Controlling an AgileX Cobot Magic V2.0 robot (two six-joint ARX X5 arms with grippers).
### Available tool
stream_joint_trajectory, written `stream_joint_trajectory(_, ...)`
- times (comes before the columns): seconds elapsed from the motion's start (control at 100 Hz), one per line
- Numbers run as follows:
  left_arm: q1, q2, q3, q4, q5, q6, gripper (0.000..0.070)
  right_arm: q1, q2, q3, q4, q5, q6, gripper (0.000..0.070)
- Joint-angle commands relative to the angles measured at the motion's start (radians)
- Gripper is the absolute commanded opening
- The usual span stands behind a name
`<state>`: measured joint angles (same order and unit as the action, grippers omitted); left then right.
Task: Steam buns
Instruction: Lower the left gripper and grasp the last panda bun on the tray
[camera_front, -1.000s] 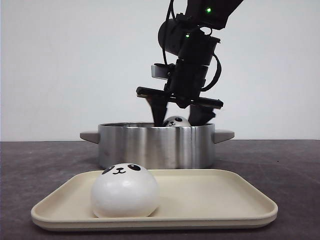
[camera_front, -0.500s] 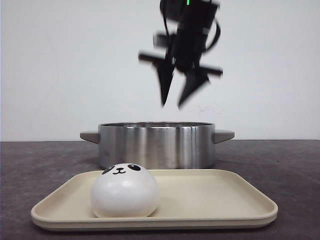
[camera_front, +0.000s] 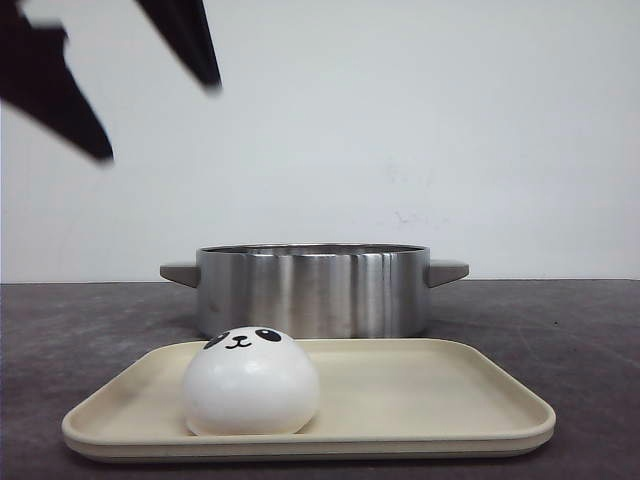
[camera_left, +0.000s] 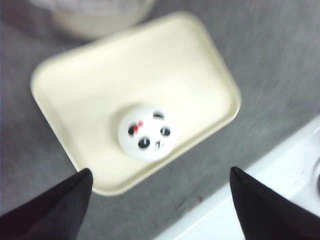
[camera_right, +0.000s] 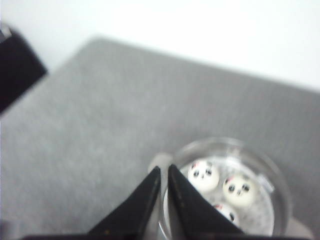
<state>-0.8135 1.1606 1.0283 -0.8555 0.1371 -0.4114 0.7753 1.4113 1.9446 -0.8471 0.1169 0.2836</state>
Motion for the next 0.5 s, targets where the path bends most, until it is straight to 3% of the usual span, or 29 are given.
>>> stream_joint_trajectory(0.0,-0.023,0.050,0.012,0.027,0.005,-0.017,0.0516,0.018,-0.031,0.021,0.018,0.014,-0.010,0.0017)
stream_joint_trajectory(0.49,-0.082,0.411,0.012,0.143,0.002,-0.027,0.0522,0.021,-0.167,0.021,-0.040,0.016,0.013,0.0017)
